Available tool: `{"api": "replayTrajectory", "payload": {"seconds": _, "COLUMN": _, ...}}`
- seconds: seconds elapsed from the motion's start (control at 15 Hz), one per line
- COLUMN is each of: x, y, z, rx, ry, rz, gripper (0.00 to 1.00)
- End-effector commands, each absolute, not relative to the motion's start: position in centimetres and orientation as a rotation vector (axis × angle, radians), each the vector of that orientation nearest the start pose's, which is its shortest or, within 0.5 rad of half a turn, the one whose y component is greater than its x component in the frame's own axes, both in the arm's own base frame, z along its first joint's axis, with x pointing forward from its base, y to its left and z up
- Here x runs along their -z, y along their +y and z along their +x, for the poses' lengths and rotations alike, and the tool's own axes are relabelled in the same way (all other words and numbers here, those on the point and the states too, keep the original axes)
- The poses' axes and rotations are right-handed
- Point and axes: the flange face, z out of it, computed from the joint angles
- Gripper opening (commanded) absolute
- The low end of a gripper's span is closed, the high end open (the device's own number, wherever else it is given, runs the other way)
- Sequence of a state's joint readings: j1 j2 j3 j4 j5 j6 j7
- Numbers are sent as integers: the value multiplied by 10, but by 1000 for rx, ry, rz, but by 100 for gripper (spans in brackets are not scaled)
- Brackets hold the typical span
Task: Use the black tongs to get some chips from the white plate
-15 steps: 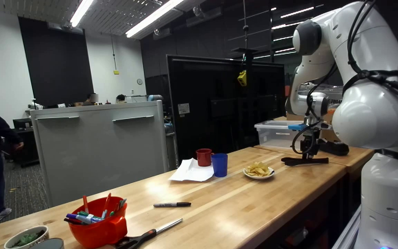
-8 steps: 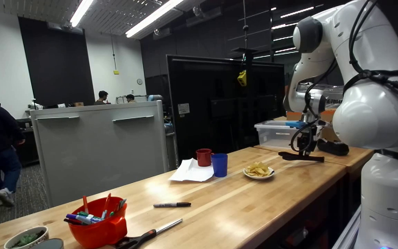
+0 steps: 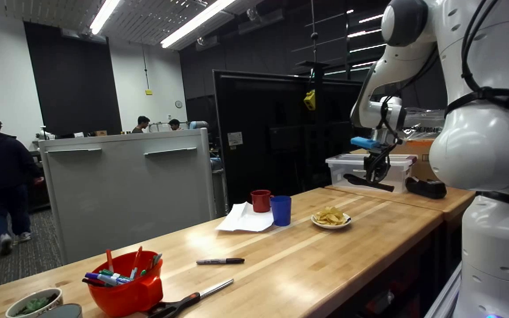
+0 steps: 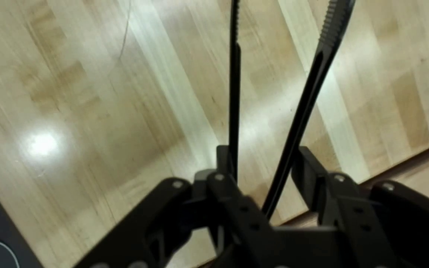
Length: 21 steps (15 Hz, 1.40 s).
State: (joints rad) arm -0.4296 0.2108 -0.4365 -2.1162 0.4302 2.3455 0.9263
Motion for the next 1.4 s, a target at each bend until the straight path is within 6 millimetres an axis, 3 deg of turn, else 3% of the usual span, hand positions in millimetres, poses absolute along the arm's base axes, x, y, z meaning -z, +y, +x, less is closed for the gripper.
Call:
{"api": "replayTrajectory", "payload": {"seconds": 0.0, "x": -352, "y": -396, "z": 383, "rx": 114, "ry": 2426, "rz": -1578, "gripper": 46}}
{"api": "replayTrajectory", "payload": {"seconds": 0.4, "x": -370, "y": -364, "z": 391, "rx": 142, "ry": 2363, "rz": -1727, "gripper": 39}}
{"api": "replayTrajectory", "payload": {"seconds": 1.0, "x": -376, "y": -331, "z": 394, "rx": 214, "ry": 2338, "rz": -1999, "gripper": 47}}
{"api": "replayTrajectory", "payload": {"seconds": 1.33, "x": -377, "y": -309, "z": 401, "rx": 271, "ry": 2327, "rz": -2144, "gripper": 44}}
